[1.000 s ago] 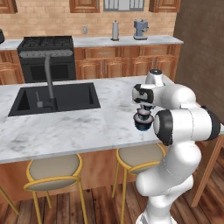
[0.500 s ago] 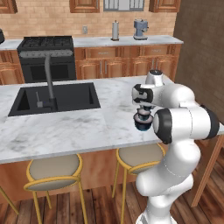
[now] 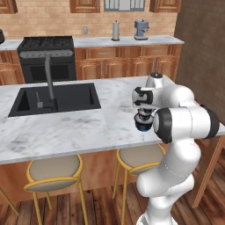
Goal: Stack the yogurt containers by placing the smaller containers on top of the larger containers.
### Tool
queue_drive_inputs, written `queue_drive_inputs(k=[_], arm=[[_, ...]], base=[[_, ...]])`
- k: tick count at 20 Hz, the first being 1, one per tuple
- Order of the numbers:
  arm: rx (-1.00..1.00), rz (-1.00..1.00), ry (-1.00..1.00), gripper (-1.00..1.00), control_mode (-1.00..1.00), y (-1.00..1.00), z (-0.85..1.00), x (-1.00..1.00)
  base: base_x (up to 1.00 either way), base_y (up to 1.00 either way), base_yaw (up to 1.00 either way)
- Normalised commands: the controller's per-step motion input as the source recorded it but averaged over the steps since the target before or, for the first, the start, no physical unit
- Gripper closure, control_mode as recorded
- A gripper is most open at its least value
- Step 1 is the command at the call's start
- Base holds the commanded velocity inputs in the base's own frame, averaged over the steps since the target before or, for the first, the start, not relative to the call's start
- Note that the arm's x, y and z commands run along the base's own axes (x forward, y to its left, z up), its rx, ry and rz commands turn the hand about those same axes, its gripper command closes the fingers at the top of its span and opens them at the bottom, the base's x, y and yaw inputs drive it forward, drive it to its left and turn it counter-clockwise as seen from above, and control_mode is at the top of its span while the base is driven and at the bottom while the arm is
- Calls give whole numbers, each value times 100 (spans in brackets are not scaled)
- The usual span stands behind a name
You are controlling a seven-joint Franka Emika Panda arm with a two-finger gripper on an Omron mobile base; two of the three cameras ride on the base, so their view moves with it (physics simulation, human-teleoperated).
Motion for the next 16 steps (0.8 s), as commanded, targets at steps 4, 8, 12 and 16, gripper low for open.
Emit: queue_drive_inputs(k=[4,8,12,16], arm=[[0,2,0,100,-100,0,-15,2],[0,2,0,100,-100,0,-10,3],[0,2,0,100,-100,0,-6,3],[0,1,0,100,-100,0,-4,1]], base=[[0,0,0],[0,0,0],[0,0,0],[0,0,0]])
